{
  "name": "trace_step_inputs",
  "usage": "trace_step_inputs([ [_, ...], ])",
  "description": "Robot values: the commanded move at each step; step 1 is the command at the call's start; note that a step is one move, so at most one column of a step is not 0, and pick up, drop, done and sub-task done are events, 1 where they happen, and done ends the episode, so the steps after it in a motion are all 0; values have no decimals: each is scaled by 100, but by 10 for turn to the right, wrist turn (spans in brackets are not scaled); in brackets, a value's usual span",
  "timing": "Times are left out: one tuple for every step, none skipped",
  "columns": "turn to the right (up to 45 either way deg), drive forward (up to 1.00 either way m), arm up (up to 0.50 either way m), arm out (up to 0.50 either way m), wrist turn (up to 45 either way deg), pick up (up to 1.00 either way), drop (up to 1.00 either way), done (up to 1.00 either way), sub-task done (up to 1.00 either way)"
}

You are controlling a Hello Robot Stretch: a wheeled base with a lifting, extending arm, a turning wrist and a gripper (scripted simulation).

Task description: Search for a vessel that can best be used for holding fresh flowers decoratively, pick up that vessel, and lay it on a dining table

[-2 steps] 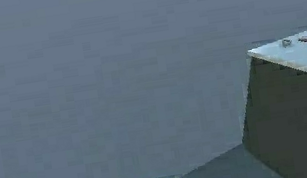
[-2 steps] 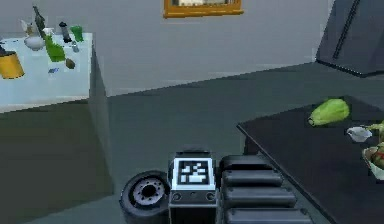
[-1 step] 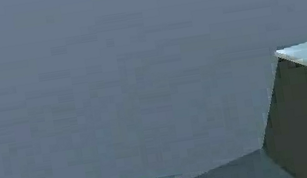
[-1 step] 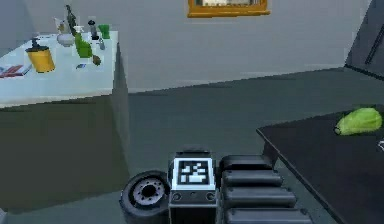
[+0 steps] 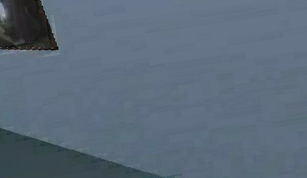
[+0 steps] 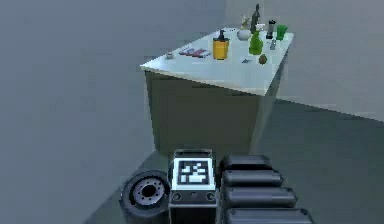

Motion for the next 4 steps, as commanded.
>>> trace_step_inputs([
  [-450,0,0,0,0,0,0,0,0],
  [-450,0,0,0,0,0,0,0,0],
  [0,85,0,0,0,0,0,0,0],
  [-90,0,0,0,0,0,0,0,0],
])
